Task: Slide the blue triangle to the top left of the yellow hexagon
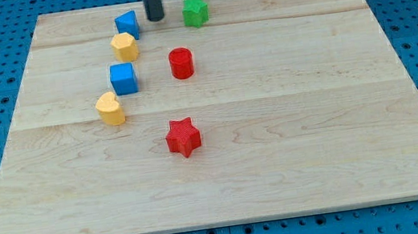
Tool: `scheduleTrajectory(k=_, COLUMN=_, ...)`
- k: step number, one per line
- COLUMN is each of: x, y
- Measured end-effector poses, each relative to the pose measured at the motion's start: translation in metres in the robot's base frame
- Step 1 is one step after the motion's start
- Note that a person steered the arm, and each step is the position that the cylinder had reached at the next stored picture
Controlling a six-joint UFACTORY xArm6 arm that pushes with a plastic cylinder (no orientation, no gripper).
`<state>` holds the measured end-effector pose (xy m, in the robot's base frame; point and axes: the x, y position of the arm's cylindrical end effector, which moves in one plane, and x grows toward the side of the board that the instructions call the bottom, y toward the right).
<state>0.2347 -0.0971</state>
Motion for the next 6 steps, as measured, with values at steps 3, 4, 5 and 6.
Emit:
scheduleTrajectory(k=3, x=0.077, y=-0.119)
scheduleTrajectory(k=4, x=0.123, y=-0.122)
scheduleTrajectory(k=5, x=0.134, y=-0.122)
scheduleTrajectory(k=6, x=0.117, y=-0.122)
